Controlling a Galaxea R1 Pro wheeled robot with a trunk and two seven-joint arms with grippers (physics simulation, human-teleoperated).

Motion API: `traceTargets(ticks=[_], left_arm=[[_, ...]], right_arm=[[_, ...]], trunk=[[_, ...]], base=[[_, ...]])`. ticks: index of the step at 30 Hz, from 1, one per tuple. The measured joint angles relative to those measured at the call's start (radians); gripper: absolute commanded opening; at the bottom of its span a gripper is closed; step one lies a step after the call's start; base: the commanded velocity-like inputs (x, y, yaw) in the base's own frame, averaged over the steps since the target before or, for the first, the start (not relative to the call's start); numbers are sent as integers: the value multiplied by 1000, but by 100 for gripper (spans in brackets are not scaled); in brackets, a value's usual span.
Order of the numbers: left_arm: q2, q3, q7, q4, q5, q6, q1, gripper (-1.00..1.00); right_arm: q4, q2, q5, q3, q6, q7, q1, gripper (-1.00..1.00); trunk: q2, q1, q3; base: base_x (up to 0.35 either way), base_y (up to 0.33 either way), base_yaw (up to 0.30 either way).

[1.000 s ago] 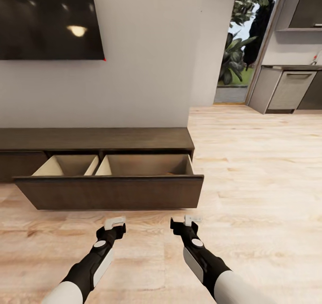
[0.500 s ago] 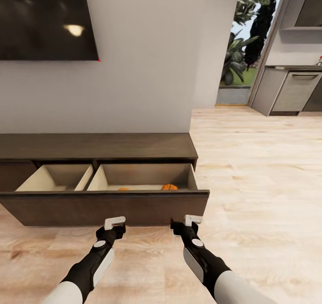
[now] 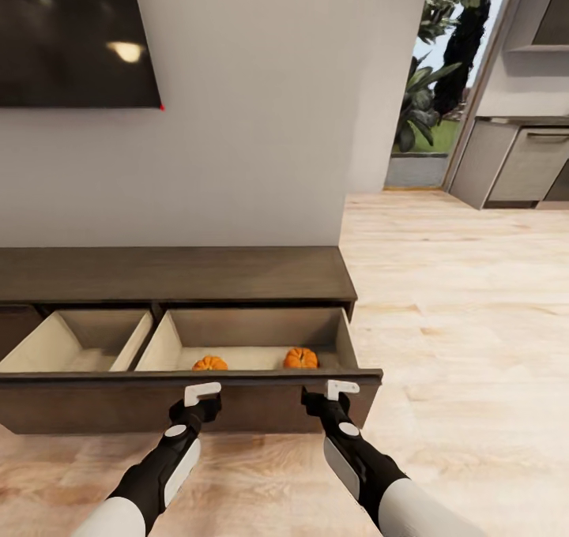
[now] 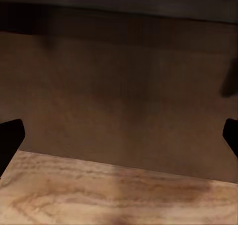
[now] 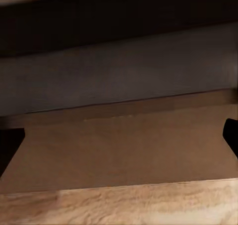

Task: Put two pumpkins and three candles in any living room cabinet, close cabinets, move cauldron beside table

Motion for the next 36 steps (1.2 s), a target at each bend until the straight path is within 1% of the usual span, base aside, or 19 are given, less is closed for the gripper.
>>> traceTargets(ticks=[36], left_arm=[[2,5,0,0,1,-3,0,100]], right_arm=[[-1,1,3,-1,4,0,-1,100]], trunk=[[0,0,0]], base=[[335,0,0]])
